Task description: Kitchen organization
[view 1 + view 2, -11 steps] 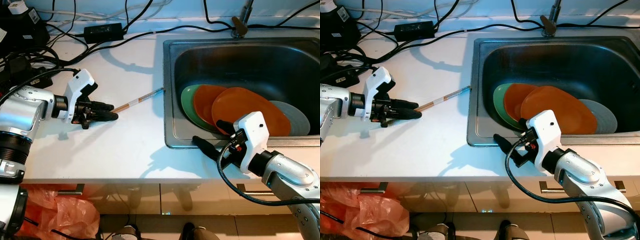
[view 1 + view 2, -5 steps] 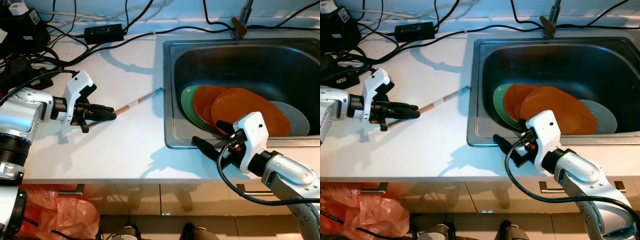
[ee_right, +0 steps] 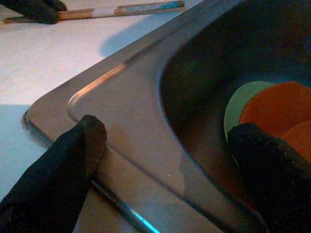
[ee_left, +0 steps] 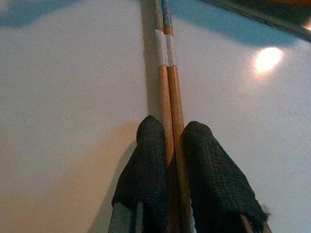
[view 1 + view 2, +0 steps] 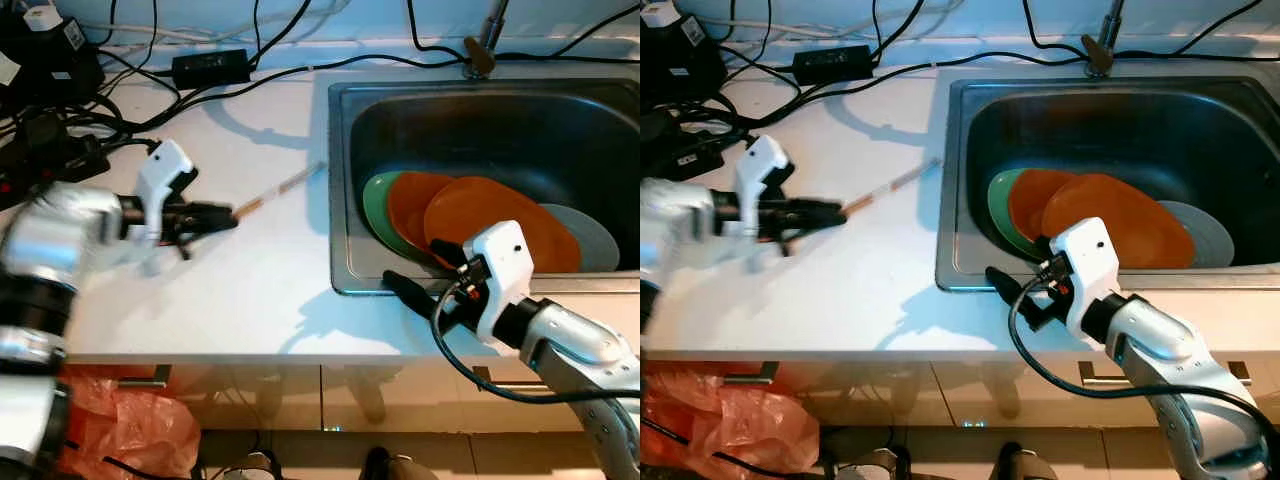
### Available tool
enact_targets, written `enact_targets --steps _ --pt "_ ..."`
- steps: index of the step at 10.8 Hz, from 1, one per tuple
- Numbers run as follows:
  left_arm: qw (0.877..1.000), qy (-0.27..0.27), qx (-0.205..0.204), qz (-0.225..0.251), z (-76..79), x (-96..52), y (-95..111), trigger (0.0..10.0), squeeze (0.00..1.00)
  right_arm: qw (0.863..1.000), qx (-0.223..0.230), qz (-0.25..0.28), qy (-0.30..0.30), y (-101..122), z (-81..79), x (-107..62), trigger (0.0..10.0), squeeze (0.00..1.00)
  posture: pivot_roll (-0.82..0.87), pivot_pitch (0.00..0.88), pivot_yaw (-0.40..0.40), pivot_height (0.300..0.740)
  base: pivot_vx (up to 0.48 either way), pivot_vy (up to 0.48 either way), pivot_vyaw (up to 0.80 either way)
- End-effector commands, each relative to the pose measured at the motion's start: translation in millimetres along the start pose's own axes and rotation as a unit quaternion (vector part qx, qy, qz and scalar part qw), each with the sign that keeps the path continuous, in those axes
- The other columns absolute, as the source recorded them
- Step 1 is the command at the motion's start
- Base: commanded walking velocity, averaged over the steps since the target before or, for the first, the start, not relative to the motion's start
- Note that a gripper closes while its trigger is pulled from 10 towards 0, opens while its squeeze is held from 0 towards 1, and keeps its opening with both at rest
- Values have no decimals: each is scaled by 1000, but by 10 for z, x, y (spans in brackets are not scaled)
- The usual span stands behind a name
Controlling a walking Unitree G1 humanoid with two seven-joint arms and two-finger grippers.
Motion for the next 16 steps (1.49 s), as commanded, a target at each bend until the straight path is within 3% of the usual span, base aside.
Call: enact_targets --steps 1,2,3,5,7,8,10,12,13,16 --pt "998 27 15 50 -2 -8 113 0 0 999 20 -38 9 -191 -34 48 10000 0 67 155 36 740 0 0 0" --pt "995 44 21 84 29 20 178 0 0 999 26 -27 4 -155 1 69 10000 0 68 150 31 740 0 0 0" --pt "990 73 53 108 45 38 238 0 0 999 51 -4 -8 -76 48 104 10000 0 72 145 28 740 0 0 0" --pt "978 105 97 155 131 81 362 0 0 984 154 87 -3 254 81 211 10000 0 79 146 18 740 0 0 0" --pt "968 134 103 188 294 195 380 0 0 976 176 131 2 484 226 406 10000 0 95 152 -12 740 0 0 0" --pt "968 135 100 189 305 217 382 0 0 976 177 130 2 483 246 416 10000 0 93 155 -26 740 0 0 0" --pt "954 162 106 227 366 254 527 0 0 978 172 113 34 455 126 507 10000 0 93 154 -39 740 0 0 0" --pt "948 163 102 255 579 392 599 0 0 960 209 163 88 712 -2 587 10000 0 91 152 -52 740 0 0 0" --pt "946 150 92 271 720 500 655 0 0 953 228 171 104 761 -107 731 10000 0 97 148 -58 740 0 0 0" --pt "948 140 90 271 868 574 636 0 0 938 254 190 136 831 -213 839 10000 0 102 147 -69 740 0 0 0"
Point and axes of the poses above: a point about 5 cm out from each wrist's last joint towards the gripper, its own x axis pointing out of the wrist towards the gripper, its own y axis along the axis of the wrist's last joint, z = x × y, the point moved 3 cm from there along x, pointing out of the wrist towards the gripper, and after that the axes turned 2 degrees about -x, right-handed, at the moved point
